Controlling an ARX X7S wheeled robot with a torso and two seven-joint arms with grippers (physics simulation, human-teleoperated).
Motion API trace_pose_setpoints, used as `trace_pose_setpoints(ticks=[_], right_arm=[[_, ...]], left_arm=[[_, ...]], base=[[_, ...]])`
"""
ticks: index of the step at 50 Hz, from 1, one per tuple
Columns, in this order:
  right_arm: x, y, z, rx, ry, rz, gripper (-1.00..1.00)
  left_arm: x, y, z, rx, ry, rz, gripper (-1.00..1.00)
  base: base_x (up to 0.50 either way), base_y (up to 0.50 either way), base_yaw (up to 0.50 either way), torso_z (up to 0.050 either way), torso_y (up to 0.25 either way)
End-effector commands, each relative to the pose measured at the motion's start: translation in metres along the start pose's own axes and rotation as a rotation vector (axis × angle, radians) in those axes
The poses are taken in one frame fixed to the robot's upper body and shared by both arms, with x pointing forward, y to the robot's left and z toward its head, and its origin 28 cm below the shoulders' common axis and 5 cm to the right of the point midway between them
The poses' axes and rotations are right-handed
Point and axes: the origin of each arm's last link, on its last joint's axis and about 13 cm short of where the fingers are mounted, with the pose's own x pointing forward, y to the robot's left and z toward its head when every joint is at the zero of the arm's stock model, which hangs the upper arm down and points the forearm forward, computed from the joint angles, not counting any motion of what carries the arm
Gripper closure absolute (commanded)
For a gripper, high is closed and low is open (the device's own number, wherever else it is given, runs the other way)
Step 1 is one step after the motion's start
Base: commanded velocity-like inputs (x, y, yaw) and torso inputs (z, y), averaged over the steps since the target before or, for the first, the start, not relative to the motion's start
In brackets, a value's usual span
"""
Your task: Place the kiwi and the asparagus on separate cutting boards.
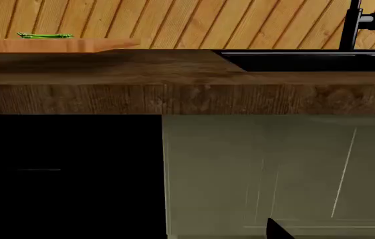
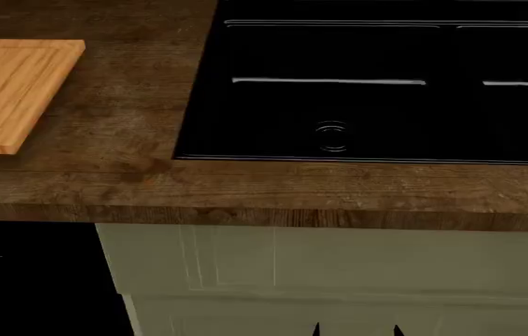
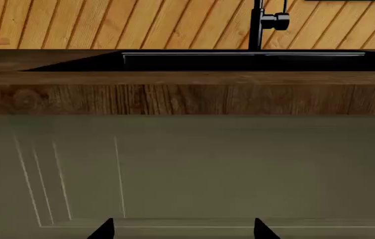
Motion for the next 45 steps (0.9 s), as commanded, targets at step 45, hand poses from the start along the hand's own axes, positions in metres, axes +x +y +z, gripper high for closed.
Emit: trace_pose_setpoints(ticks=[45], right_arm=[[0.0006,0.0001,0.0026,-0.043,-0.031,-0.011,-1.00]], left_arm=[[0.0003,0.0001,-0.0032,0.055,0.035,-0.011,-1.00]], base=[[0.00,0.26,0.00,0.000,0.000]])
